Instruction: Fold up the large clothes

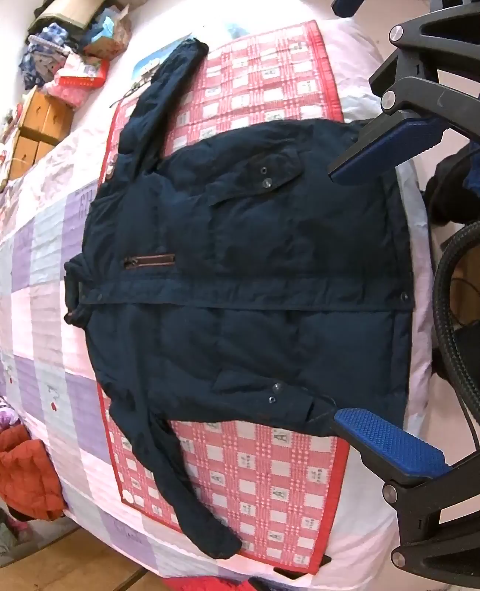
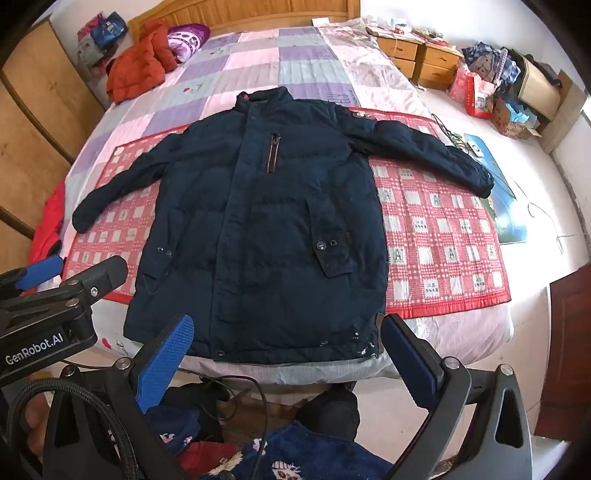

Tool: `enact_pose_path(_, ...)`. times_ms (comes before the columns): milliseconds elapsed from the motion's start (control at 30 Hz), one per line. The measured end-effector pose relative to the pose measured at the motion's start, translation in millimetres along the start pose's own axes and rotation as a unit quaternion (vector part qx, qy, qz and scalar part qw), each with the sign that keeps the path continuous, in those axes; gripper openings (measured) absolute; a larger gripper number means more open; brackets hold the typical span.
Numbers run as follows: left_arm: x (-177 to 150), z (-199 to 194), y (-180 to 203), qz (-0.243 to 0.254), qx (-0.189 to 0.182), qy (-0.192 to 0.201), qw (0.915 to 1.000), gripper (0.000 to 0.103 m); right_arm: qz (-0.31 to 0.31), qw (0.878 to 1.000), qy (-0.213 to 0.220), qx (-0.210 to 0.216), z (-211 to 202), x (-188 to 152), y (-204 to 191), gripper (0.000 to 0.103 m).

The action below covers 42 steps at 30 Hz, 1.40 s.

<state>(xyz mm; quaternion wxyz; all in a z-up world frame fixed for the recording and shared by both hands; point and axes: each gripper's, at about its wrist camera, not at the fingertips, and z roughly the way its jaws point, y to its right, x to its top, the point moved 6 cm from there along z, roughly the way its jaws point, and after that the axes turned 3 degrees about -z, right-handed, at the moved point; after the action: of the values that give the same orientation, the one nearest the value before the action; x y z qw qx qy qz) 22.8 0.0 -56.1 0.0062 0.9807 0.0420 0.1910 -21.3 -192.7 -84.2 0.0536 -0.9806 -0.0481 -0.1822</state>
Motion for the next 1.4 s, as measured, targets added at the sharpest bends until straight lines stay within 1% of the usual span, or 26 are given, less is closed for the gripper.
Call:
enact_pose_path(367, 0.4, 1.4, -3.9, 0.001, 0.005, -0.002, 1.0000, 0.099, 0.000, 1.000, -0.002, 0.000, 2.6, 1.5, -0.8, 0.103)
enact_pose_path(433, 1.0, 1.7, -5.2, 0.001, 0.005, -0.002, 1.0000, 0.099, 0.000, 1.000, -0.002, 0.000, 6.9, 2.8, -5.9, 0.103)
enact_pose_path(1400, -1.7, 2.0, -7.0, 0.001, 0.008, -0.003, 1.0000, 0.099, -0.001, 1.000, -0.003, 0.002, 3.8, 3.4, -3.1, 0.103)
